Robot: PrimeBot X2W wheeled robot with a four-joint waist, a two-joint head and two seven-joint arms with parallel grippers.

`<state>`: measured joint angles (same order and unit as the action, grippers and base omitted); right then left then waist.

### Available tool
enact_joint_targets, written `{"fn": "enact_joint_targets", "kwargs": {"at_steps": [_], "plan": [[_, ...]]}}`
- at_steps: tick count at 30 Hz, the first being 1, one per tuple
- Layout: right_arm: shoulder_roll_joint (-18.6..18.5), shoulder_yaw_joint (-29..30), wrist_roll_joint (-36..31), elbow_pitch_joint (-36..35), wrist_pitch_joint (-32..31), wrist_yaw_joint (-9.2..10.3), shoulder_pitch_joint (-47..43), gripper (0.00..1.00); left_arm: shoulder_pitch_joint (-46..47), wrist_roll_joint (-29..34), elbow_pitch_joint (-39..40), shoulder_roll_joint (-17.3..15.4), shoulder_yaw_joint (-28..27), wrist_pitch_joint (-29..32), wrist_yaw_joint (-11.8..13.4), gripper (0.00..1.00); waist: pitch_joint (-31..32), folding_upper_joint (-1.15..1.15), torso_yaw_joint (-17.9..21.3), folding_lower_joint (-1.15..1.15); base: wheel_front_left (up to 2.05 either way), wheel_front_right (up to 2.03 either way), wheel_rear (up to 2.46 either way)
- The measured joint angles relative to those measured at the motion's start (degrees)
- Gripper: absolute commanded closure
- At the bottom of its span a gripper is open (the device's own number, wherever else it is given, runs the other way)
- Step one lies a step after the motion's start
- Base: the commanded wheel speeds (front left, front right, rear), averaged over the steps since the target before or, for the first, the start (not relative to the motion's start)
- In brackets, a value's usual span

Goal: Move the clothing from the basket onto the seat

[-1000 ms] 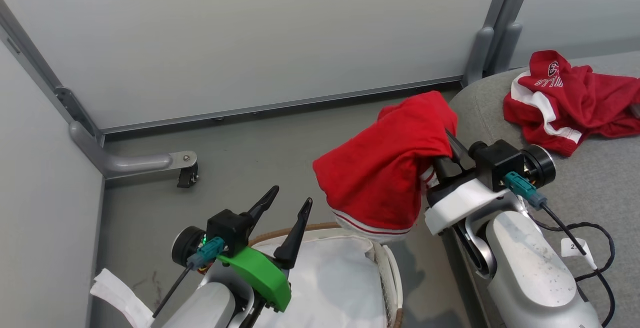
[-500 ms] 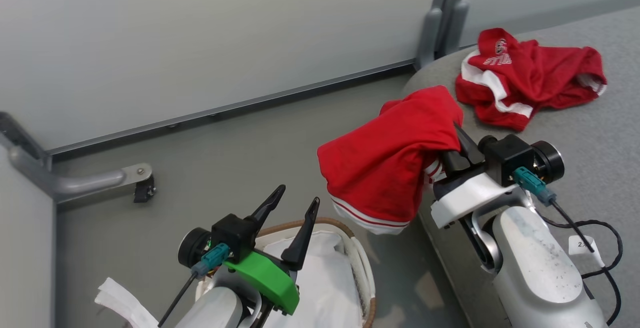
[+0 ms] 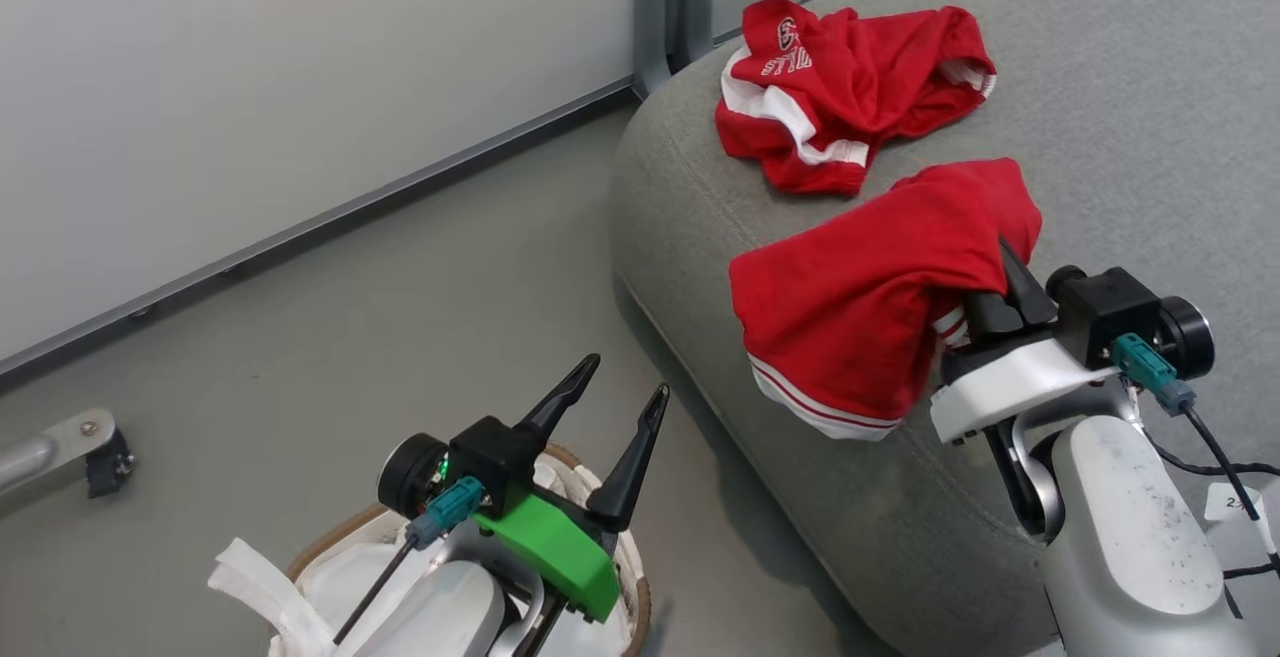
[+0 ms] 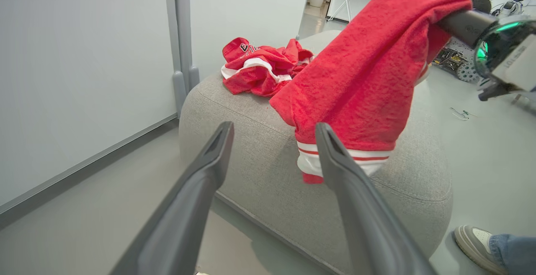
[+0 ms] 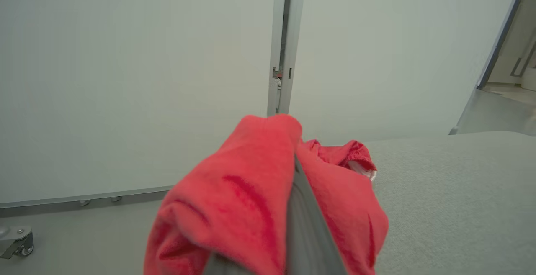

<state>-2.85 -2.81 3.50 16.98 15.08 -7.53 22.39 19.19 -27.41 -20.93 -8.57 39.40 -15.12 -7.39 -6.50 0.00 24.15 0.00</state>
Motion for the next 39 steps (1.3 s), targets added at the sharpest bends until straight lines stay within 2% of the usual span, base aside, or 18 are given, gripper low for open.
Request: {"fn": "enact_joint_targets", "kwargs": {"at_steps": [4, 9, 16, 18, 23, 30, 34, 39], "plan": [[0.0, 1.8, -0.1, -0.2, 0.0, 0.0, -0.3, 1.0, 0.8, 0.2, 0.4, -0.1, 0.8, 0.0, 0.0, 0.0, -1.6, 0.0, 2.2, 0.0, 0.0, 0.0, 0.0], [0.0, 3.2, -2.0, 0.0, 0.0, 0.0, 1.4, 1.0, 2.3, 0.3, 0.7, -0.8, 1.7, 0.0, 0.0, 0.0, -4.3, 0.0, 2.8, 0.0, 0.0, 0.0, 0.0], [-0.5, 7.0, -6.9, -1.9, 0.0, 0.0, 14.6, 1.0, 6.0, 2.4, 1.9, -2.9, 2.9, 0.0, 0.0, 0.0, -9.8, 0.0, 1.2, 0.0, 0.0, 0.0, 0.0], [-2.2, 8.6, -7.3, -1.6, 0.0, 0.0, 19.4, 1.0, 7.3, 2.9, 2.5, -3.4, 3.3, 0.0, 0.0, 0.0, -11.6, 0.0, 0.6, 0.0, 0.0, 0.0, 0.0], [-9.4, 13.9, -9.3, 1.2, 0.0, 0.0, 31.2, 1.0, 10.9, 4.3, 4.0, -4.3, 4.9, 0.0, 0.0, 0.0, -17.0, 0.0, -1.4, 0.01, 0.0, 0.0, 0.0], [-16.5, 19.1, -9.4, 10.1, 0.0, 0.0, 42.2, 1.0, 13.6, 7.1, 6.9, -5.9, 3.2, 0.0, 0.0, 0.0, -25.3, 0.0, -4.2, 0.01, 0.0, 0.0, 0.0], [-18.0, 21.2, -9.7, 13.9, 0.0, 0.0, 43.0, 1.0, 14.8, 8.3, 7.8, -6.3, 2.4, 0.0, 0.1, 0.0, -30.0, 0.0, -5.6, 0.01, 0.0, 0.0, 0.0], [-16.4, 22.2, -10.2, 16.6, 0.0, 0.0, 38.9, 1.0, 15.5, 9.3, 8.2, -6.1, 1.6, 0.0, 0.1, 0.0, -34.9, 0.0, -7.2, 0.02, 0.0, 0.0, 0.0]]}}
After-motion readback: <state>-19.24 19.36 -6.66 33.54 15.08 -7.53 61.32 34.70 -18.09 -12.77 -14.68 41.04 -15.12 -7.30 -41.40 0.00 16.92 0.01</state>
